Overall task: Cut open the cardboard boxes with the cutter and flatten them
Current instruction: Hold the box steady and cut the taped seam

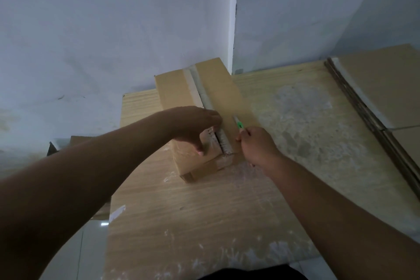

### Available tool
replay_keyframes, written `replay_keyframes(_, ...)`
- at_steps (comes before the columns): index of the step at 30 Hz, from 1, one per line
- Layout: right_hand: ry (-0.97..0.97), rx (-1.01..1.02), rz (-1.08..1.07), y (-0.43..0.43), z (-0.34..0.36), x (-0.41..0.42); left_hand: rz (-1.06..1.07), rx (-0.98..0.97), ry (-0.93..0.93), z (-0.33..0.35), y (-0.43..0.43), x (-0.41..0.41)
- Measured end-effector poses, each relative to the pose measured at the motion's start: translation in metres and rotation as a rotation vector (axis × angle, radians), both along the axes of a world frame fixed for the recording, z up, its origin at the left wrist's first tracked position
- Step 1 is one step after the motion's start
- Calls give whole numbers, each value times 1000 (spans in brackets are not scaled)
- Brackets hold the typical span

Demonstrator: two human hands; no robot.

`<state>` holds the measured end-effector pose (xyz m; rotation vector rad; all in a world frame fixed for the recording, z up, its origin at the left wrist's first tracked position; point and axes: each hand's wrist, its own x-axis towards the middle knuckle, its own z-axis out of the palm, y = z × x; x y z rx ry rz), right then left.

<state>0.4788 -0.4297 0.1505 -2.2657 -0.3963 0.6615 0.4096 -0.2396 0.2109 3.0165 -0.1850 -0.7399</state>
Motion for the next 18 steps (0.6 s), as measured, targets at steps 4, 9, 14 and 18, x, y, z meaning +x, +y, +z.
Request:
replay_keyframes(4,-130,-105,61,-1,-6,0,136,-152,-53,12,10,-13)
replay_keyframes(9,-132,-65,54,-7,-4,-4,195,-153,21,16,4,-23)
replay_keyframes(14,73,82,-68,-18,11,-8,382,-266,-145,-40,-17,-30)
replay_keyframes(18,-101,-17,33,-34,15,-30,727,-237,-34,-61,-25,-24)
